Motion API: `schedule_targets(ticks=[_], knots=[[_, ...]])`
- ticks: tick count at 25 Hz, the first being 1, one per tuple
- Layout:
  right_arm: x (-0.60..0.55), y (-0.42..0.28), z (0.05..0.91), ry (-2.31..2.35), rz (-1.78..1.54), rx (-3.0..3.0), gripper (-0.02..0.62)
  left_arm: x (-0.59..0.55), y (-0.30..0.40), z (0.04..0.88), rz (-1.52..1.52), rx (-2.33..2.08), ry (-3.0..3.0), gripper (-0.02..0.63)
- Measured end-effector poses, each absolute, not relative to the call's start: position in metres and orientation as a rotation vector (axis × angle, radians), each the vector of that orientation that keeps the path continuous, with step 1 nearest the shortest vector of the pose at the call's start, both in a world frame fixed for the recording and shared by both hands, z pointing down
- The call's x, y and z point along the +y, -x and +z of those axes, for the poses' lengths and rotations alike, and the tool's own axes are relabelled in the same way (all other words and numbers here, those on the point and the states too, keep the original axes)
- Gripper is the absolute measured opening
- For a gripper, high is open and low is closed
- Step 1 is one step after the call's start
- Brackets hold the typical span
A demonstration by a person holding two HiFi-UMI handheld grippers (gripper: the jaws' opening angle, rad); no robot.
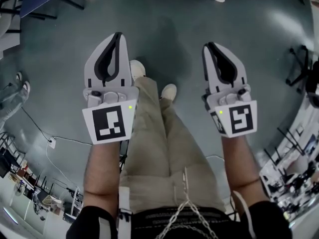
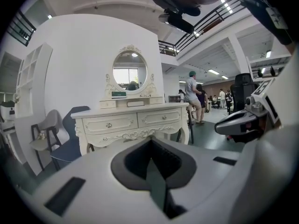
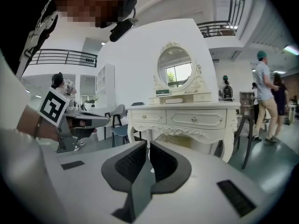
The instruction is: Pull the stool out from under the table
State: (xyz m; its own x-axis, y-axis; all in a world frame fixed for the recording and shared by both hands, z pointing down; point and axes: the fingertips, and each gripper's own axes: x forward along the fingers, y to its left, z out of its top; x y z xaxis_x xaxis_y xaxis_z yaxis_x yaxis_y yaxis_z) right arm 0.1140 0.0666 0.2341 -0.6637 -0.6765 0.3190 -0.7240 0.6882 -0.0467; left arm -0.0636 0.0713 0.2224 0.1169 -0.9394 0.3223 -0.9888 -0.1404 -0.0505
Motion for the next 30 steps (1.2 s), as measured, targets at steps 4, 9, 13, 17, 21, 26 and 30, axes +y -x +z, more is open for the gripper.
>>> schedule_targets(ticks=[4,9,13,17,21,26,30], knots=[[0.061,-0.113,0.23,-1.142,0.293,-2.597,0.005,0.059,0.069,0.232,0.43,-1.914,-2.202,0.003],[0.036,-0.114,0.224,-1.167,0.247,-2.578,0.005,0.028,0.072,0.226,0.405,-1.893,-2.245,0.003],[0.014,-0.118,0.226,-1.204,0.21,-2.564,0.005,0.013,0.074,0.224,0.423,-1.863,-2.279,0.003],[-0.005,-0.113,0.228,-1.263,0.209,-2.544,0.005,0.001,0.088,0.23,0.454,-1.835,-2.287,0.003],[-0.019,-0.099,0.228,-1.275,0.211,-2.54,0.005,-0.015,0.104,0.236,0.481,-1.818,-2.291,0.003],[-0.037,-0.08,0.233,-1.292,0.227,-2.533,0.005,-0.036,0.122,0.24,0.482,-1.803,-2.294,0.003],[-0.05,-0.071,0.238,-1.306,0.241,-2.518,0.005,-0.051,0.129,0.239,0.478,-1.786,-2.309,0.003]])
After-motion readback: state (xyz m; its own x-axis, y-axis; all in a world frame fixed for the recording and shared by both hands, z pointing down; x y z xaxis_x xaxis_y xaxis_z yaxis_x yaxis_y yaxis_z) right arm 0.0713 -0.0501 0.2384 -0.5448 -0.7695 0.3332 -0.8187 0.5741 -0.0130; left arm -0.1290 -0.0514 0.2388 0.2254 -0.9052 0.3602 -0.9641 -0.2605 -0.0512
